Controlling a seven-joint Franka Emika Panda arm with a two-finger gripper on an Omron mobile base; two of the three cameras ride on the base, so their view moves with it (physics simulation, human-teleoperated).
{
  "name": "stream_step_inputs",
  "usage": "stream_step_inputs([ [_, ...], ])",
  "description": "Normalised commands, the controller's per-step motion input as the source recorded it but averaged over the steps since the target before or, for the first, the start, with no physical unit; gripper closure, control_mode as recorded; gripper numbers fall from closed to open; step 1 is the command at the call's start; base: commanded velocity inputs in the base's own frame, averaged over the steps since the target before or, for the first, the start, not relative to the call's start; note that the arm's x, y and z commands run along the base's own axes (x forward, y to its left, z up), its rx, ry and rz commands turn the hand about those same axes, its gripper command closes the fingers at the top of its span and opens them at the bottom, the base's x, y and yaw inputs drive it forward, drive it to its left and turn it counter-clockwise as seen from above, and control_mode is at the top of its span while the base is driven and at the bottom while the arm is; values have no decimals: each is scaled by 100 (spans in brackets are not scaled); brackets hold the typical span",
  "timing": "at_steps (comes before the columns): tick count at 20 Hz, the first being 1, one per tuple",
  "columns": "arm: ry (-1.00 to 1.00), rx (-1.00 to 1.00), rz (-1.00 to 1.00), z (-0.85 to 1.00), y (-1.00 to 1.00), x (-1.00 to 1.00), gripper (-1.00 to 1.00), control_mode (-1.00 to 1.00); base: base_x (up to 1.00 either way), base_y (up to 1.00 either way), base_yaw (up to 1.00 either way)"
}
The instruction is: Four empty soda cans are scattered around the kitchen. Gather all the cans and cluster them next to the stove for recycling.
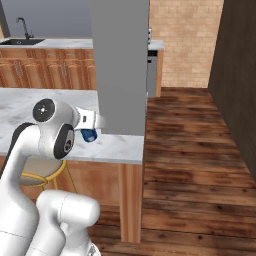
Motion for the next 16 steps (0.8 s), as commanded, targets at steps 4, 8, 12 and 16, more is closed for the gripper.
stream_step_inputs([
  [4, 1, 0, -1, 18, 0, -30, 100, -100, 0, 0, 0],
  [8, 3, 0, 0, 12, 0, -25, 100, -100, 0, 0, 0],
  [12, 4, 0, 0, 6, 0, -21, 100, -100, 0, 0, 0],
  [16, 1, 0, 0, 1, 0, -4, 100, 100, -11, 0, 0],
])
